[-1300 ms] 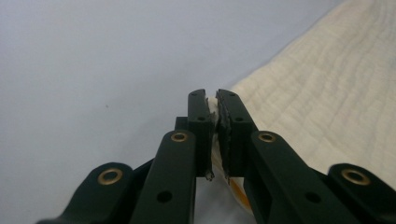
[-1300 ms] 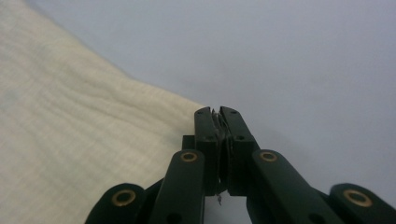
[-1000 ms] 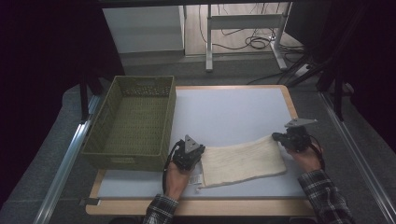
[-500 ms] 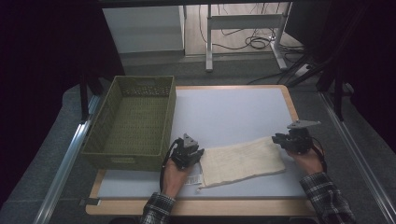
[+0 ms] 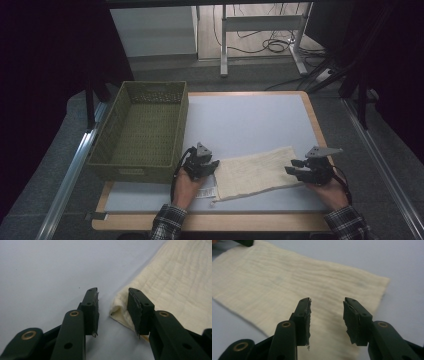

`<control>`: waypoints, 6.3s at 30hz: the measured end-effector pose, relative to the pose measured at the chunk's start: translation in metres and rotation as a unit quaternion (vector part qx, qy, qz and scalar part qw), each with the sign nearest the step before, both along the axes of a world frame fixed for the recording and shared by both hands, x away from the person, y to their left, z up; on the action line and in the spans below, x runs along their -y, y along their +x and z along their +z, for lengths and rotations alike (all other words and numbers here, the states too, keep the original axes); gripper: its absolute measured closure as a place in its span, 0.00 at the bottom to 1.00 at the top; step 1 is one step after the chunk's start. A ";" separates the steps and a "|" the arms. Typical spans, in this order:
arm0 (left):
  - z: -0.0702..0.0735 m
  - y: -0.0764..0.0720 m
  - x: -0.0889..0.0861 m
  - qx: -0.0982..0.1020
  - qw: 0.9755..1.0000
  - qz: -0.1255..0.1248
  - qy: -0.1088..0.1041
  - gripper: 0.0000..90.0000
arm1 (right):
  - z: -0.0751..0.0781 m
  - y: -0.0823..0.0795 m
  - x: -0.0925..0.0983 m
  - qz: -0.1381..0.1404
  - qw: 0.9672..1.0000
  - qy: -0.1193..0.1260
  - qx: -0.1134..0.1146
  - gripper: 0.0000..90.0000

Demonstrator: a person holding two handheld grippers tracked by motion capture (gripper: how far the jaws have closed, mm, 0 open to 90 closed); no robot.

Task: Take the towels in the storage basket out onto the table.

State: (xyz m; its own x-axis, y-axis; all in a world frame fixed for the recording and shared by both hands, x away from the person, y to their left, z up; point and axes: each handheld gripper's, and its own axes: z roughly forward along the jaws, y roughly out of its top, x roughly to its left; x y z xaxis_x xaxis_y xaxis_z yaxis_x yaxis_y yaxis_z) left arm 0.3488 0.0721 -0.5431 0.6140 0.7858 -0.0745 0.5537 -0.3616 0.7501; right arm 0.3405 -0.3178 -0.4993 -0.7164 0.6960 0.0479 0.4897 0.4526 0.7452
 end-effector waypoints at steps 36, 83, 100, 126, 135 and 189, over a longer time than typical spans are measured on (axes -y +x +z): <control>-0.001 0.000 -0.001 0.001 1.000 0.004 0.004 0.64 | -0.022 -0.058 -0.155 0.201 0.979 0.007 -0.015 0.60; 0.016 0.003 0.018 0.001 0.999 -0.037 -0.038 0.96 | -0.002 -0.061 -0.167 0.177 0.984 0.008 0.009 0.95; 0.032 0.007 0.029 0.022 0.998 -0.043 -0.046 0.96 | 0.014 -0.058 -0.150 0.164 0.986 0.015 0.026 0.94; 0.057 0.030 0.094 0.052 0.994 -0.094 -0.034 0.95 | 0.023 -0.054 -0.082 0.095 0.994 0.022 0.040 0.94; 0.060 0.037 0.126 0.059 0.991 -0.115 -0.028 0.95 | 0.023 -0.054 -0.052 0.065 0.997 0.029 0.042 0.94; 0.065 0.067 0.188 0.061 0.992 -0.109 -0.015 0.38 | 0.016 -0.049 0.044 -0.070 0.996 0.003 0.053 0.71</control>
State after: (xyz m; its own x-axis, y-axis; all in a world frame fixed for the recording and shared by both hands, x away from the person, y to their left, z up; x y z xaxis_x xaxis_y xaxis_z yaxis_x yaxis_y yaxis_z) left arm 0.4157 -0.1163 -0.4781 0.7748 0.6321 -0.0102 0.3695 -0.4397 0.8186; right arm 0.2916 -0.3618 -0.4836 -0.6128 0.7900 -0.0190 0.4657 0.3805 0.7990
